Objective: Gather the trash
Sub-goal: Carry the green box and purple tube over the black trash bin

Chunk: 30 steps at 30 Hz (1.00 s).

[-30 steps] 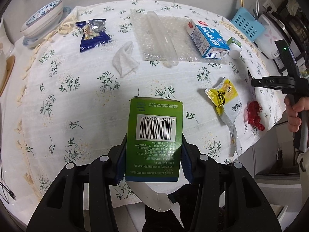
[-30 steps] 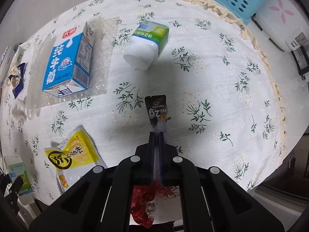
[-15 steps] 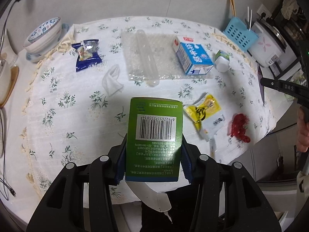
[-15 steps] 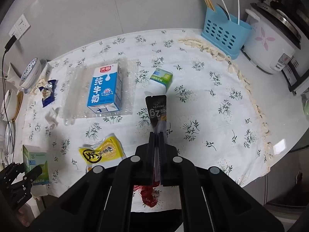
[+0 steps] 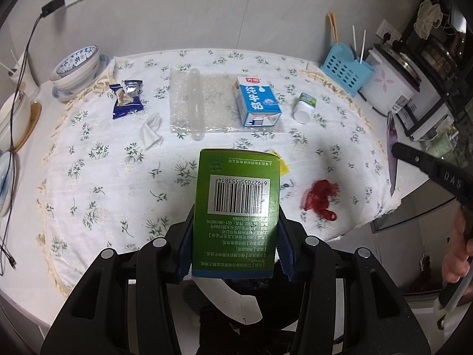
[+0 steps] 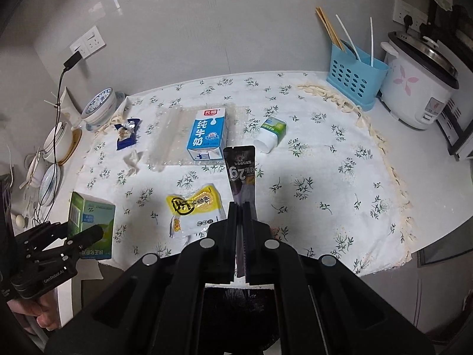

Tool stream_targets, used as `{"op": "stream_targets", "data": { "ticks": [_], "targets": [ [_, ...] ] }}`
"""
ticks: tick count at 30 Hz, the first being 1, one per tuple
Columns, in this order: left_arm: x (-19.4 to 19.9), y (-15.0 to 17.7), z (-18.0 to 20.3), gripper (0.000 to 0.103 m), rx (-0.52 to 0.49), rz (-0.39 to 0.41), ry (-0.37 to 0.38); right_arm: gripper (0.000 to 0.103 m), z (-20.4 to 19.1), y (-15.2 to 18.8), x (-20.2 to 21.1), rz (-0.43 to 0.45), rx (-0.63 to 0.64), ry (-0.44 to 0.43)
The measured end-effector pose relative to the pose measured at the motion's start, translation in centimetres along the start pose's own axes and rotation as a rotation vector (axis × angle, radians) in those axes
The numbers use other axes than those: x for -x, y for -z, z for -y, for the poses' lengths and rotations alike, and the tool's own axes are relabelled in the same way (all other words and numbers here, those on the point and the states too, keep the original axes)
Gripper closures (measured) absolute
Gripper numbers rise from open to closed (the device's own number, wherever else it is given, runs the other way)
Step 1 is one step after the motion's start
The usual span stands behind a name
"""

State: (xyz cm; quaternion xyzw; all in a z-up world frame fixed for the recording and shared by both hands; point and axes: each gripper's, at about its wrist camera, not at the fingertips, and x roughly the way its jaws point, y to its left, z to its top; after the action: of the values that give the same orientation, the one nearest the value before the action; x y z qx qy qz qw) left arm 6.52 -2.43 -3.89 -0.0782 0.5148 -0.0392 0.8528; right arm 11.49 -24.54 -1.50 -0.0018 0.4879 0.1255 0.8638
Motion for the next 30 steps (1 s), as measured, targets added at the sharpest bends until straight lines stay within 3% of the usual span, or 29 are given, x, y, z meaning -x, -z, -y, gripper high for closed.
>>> {"op": "stream_targets", "data": {
  "ticks": [17, 30],
  "targets": [
    [1.4, 6.6, 4.7, 0.057, 0.060, 0.004, 0.000, 0.100, 2.6, 7.5, 4.3, 0.001, 0.065, -0.074],
    [-0.3, 12.0, 7.1, 0.057, 0.082, -0.030, 0.000, 0.100, 4.0, 14.0, 2.7, -0.077, 0.098, -0.104]
  ]
}}
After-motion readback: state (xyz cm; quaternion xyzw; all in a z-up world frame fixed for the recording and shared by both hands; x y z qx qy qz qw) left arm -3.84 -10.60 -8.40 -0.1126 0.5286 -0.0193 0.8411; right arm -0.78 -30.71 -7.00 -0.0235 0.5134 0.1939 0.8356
